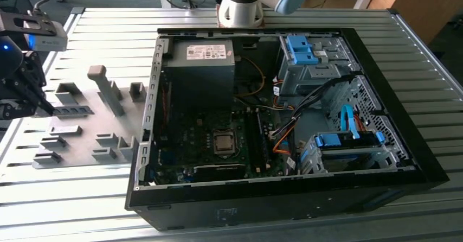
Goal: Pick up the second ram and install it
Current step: 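Pick up the second ram and move it above second insertion slot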
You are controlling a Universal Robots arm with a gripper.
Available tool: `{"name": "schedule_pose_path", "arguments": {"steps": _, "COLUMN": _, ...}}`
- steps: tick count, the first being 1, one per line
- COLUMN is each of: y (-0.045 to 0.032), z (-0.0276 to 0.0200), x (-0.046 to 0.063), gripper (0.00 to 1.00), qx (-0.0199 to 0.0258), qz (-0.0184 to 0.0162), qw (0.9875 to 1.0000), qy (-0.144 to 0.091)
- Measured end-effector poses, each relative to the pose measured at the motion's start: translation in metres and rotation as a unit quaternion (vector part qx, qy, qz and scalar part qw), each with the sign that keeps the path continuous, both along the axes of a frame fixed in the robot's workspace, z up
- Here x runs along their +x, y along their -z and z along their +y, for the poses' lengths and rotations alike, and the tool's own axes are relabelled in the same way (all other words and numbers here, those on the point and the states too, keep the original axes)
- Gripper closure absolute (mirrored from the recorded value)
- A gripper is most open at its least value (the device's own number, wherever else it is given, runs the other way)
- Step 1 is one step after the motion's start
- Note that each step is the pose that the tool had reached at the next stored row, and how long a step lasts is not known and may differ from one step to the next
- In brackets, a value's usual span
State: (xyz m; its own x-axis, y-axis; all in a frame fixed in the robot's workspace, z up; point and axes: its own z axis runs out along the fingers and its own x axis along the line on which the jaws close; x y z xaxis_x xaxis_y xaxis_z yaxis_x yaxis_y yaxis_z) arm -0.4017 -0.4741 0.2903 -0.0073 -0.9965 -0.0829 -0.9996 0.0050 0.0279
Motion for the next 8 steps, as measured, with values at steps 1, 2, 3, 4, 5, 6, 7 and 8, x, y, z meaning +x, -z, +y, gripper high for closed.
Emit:
{"name": "schedule_pose_path", "arguments": {"steps": 1, "y": -0.0006, "z": 0.0, "x": 0.0, "gripper": 0.86, "qx": 0.0, "qz": 0.0, "qw": 1.0, "qy": 0.0}}
{"name": "schedule_pose_path", "arguments": {"steps": 2, "y": -0.0012, "z": 0.0, "x": 0.0, "gripper": 0.86, "qx": 0.0, "qz": 0.0, "qw": 1.0, "qy": 0.0}}
{"name": "schedule_pose_path", "arguments": {"steps": 3, "y": -0.0017, "z": 0.0, "x": 0.0, "gripper": 0.86, "qx": 0.0, "qz": 0.0, "qw": 1.0, "qy": 0.0}}
{"name": "schedule_pose_path", "arguments": {"steps": 4, "y": -0.0022, "z": 0.0, "x": 0.0, "gripper": 0.86, "qx": 0.0, "qz": 0.0, "qw": 1.0, "qy": 0.0}}
{"name": "schedule_pose_path", "arguments": {"steps": 5, "y": -0.0027, "z": 0.0, "x": 0.0, "gripper": 0.86, "qx": 0.0, "qz": 0.0, "qw": 1.0, "qy": 0.0}}
{"name": "schedule_pose_path", "arguments": {"steps": 6, "y": -0.0033, "z": 0.0, "x": 0.0, "gripper": 0.86, "qx": 0.0, "qz": 0.0, "qw": 1.0, "qy": 0.0}}
{"name": "schedule_pose_path", "arguments": {"steps": 7, "y": -0.0036, "z": 0.0, "x": 0.0, "gripper": 0.86, "qx": 0.0, "qz": 0.0, "qw": 1.0, "qy": 0.0}}
{"name": "schedule_pose_path", "arguments": {"steps": 8, "y": -0.0039, "z": 0.0, "x": 0.0, "gripper": 0.86, "qx": 0.0001, "qz": -0.0001, "qw": 1.0, "qy": 0.0}}
